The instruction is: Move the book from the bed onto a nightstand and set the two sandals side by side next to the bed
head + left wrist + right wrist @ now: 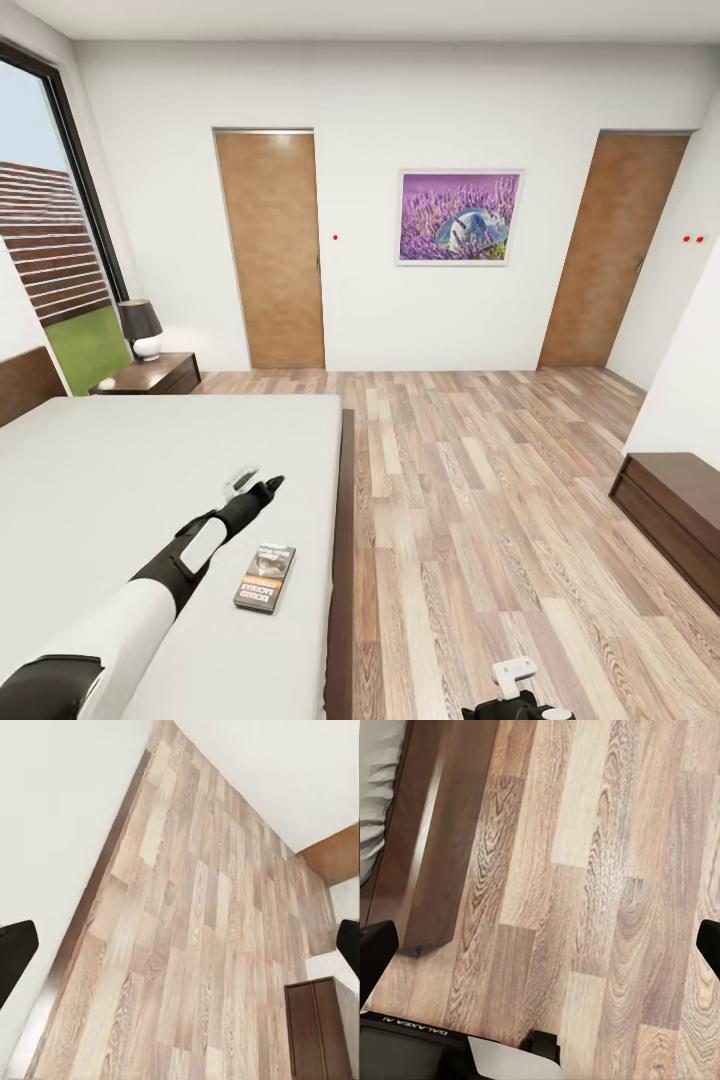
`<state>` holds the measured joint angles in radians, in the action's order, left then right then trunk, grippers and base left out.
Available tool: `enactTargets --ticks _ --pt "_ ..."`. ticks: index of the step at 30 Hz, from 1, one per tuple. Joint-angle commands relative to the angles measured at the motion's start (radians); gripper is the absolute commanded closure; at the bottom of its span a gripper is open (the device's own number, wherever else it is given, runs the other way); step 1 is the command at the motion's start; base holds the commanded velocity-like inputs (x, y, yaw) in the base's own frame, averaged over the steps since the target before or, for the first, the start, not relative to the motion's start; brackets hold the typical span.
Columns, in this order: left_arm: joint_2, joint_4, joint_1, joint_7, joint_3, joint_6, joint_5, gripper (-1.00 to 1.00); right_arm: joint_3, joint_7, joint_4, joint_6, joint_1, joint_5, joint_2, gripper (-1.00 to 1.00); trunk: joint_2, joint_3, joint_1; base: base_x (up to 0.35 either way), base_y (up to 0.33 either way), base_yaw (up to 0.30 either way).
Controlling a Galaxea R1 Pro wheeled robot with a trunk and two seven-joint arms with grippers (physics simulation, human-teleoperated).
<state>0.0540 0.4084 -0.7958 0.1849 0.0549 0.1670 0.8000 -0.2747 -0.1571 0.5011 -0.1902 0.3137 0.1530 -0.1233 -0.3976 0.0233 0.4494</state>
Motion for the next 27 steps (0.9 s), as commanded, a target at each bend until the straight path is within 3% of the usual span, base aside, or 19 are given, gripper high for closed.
enactTargets --ticks 1,8,27 --pt "0.013 -0.001 -0.001 0.014 0.006 0.003 0.03 -1.0 -0.006 0.0 0.002 -0.006 0.001 0.01 -0.001 -1.0 -0.002 0.003 0.001 0.0 0.0 0.0" --pt "0.057 -0.015 0.0 0.055 0.006 0.001 0.128 -1.0 -0.007 -0.008 0.002 -0.012 0.001 0.009 0.0 -1.0 -0.002 0.011 0.001 0.0 0.0 0.0" --pt "0.069 -0.03 -0.001 0.062 0.005 -0.006 0.233 -1.0 -0.009 -0.012 0.002 -0.011 0.001 0.007 0.0 -1.0 -0.002 0.04 0.001 0.0 0.0 0.0"
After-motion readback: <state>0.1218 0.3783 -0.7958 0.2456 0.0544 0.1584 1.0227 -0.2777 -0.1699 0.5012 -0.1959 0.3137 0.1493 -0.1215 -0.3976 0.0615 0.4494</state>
